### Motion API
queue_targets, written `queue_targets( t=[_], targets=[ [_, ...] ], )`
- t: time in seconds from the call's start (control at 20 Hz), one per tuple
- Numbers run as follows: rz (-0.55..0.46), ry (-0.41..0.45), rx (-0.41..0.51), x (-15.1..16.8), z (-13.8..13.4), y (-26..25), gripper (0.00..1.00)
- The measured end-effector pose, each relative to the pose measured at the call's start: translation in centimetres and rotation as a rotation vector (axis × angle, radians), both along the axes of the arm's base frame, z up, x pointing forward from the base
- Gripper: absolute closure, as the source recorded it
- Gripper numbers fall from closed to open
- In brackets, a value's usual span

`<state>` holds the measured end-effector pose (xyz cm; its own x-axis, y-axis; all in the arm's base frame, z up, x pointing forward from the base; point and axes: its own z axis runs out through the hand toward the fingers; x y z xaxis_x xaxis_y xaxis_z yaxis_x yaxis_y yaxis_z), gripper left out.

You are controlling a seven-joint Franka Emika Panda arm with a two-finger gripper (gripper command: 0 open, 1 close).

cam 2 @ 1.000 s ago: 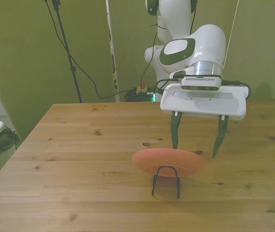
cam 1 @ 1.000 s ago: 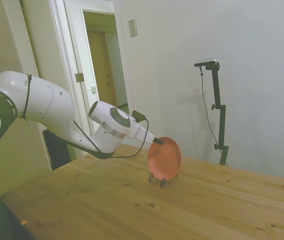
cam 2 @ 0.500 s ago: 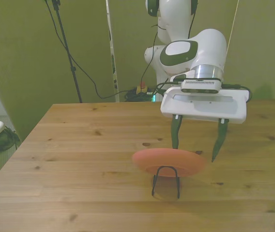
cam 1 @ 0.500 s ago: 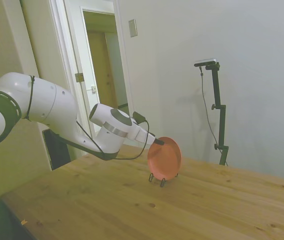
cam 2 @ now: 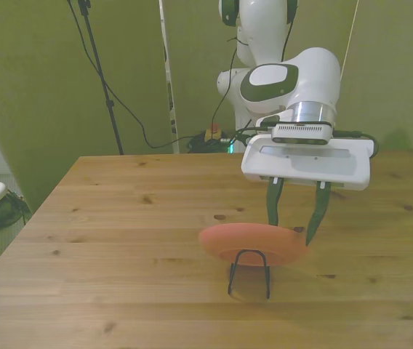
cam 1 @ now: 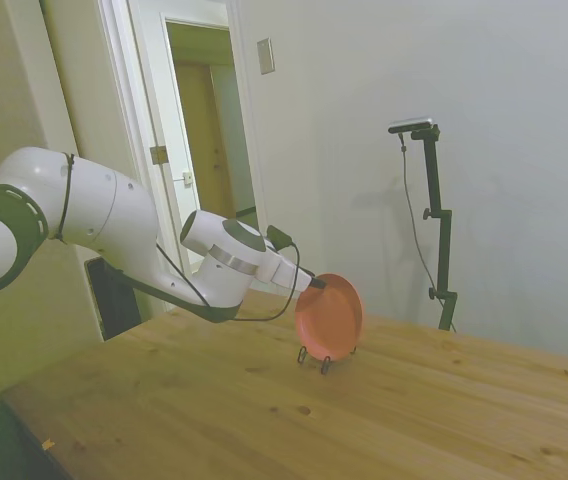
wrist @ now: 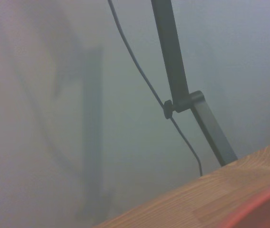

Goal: Unload the plate

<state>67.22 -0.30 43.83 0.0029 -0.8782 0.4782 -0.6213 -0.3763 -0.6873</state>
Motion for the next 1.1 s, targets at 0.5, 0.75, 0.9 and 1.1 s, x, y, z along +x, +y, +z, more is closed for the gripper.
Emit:
queue_targets(
  t=[0.5, 0.75, 0.9, 1.1],
  targets=[
    [-0.003, -0.007, -0.002, 0.0, 0.0, -0.1, 1.00],
    [-0.001, -0.013, -0.005, -0.1, 0.0, 0.1, 1.00],
    [0.002, -0.031, -0.008, -0.3, 0.9, 0.4, 1.00],
    [-0.003, -0.061, -0.016, -1.6, 3.5, 0.6, 1.00]
  ],
)
